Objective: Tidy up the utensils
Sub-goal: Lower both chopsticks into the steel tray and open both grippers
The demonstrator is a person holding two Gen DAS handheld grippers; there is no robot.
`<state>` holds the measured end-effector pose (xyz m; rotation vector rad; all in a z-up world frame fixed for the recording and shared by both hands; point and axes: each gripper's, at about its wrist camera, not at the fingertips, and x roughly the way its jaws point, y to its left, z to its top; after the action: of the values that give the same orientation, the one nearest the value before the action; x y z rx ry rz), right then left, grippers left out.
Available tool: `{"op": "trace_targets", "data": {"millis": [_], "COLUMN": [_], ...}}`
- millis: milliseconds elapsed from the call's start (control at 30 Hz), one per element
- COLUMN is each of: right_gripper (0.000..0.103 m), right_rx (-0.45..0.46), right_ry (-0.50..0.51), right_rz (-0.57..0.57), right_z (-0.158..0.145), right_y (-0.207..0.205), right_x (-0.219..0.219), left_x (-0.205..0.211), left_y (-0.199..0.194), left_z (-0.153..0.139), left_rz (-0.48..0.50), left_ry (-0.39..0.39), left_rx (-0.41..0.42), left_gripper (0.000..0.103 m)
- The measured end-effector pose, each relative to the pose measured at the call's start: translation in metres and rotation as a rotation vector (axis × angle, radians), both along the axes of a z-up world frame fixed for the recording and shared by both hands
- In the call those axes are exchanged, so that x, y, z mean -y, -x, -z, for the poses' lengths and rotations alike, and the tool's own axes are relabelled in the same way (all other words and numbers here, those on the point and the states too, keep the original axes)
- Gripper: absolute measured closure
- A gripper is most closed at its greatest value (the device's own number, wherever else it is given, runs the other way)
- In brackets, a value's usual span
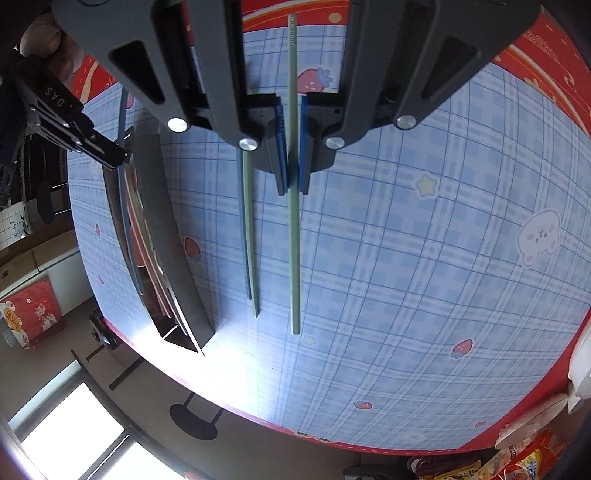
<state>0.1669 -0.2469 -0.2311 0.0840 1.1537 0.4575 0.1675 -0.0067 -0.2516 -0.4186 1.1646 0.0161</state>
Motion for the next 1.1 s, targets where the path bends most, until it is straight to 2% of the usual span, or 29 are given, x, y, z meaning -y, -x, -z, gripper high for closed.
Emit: {"op": "trace_targets", "data": {"millis": [233,667,900,1100], "right_gripper": [0.097,0.097,0.097,0.097], "right_rx": [-0.014,0.001,-0.019,-0.036], "right_ry": [-0.002,0.087,0.131,0.116], "right_rz": [0.031,-0.003,-0.030,-0.018], "right_z": [0.000,0.001,0.015,0.023], "right_y": [-0.025,-0.078,-0.093,-0.097], "right_x": [0.018,0.036,0.029,0.029], "left_x": [0.015,0.086,0.107,0.115], "left_y": [-0.018,-0.081,-0.112,-0.125], "left_z": [-0.006,-0.012,0.003,0.012], "left_rz": [0.006,0.021,-0.024,-0.034], "left_ry": [0.028,0.248,0.285,0.295], "left_rx": [-0.001,0.022,-0.011,-0.038], "left_gripper": [0.093,0.093,0.093,0.093]}}
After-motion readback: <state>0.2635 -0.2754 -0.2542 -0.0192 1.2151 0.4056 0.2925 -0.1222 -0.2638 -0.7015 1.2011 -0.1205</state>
